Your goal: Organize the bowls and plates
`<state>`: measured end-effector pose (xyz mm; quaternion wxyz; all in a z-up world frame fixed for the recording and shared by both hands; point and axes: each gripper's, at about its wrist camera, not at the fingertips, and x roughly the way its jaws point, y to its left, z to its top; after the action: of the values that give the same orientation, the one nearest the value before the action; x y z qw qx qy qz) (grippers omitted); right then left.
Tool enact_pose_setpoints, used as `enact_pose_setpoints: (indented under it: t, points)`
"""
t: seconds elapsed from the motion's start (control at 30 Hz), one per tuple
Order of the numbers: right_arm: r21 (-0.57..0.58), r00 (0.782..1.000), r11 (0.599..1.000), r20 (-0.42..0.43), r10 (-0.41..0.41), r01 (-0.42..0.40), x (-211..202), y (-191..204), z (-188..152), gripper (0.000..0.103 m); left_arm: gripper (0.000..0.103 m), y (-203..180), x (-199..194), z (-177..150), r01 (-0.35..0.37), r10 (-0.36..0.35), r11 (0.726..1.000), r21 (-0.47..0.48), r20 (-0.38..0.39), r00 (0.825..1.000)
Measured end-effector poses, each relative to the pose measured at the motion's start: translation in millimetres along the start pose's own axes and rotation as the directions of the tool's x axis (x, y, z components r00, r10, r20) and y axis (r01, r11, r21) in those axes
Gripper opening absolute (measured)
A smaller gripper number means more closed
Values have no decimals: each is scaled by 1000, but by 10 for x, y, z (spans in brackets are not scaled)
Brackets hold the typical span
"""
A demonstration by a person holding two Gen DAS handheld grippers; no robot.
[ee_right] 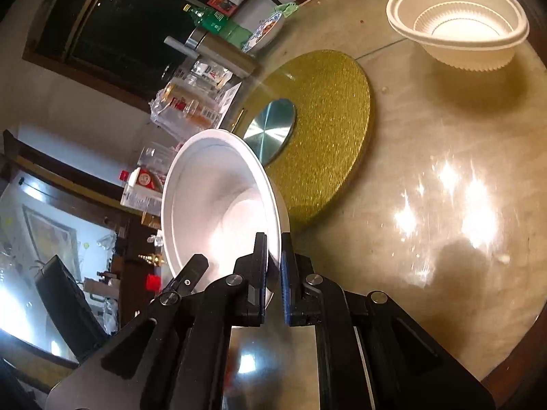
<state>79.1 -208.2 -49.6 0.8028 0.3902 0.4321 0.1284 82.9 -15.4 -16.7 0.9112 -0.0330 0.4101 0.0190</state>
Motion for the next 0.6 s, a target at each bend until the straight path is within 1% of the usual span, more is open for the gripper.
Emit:
enact_pose_setpoints:
  t: [0.1, 0.27, 0.4, 0.6]
  points:
    - [-26, 1000, 1000, 0, 1, -1, -16, 56, -78, 7, 14, 59, -90, -79, -5, 5, 1000, -7, 12, 1000]
    - [-77, 999, 996, 1, 35, -35, -24, 194, -209, 7, 14, 221, -305, -165, -32, 34, 999, -26, 56, 998]
    - [-134, 998, 989, -10, 55, -56, 31, 394, -301, 7, 14, 406, -431, -154, -54, 59, 997, -63, 87, 994]
    - [-192, 997, 978, -25, 74, -78, 104, 623, -386, 7, 14, 601, -511, -156, -66, 76, 993, -100, 100, 992]
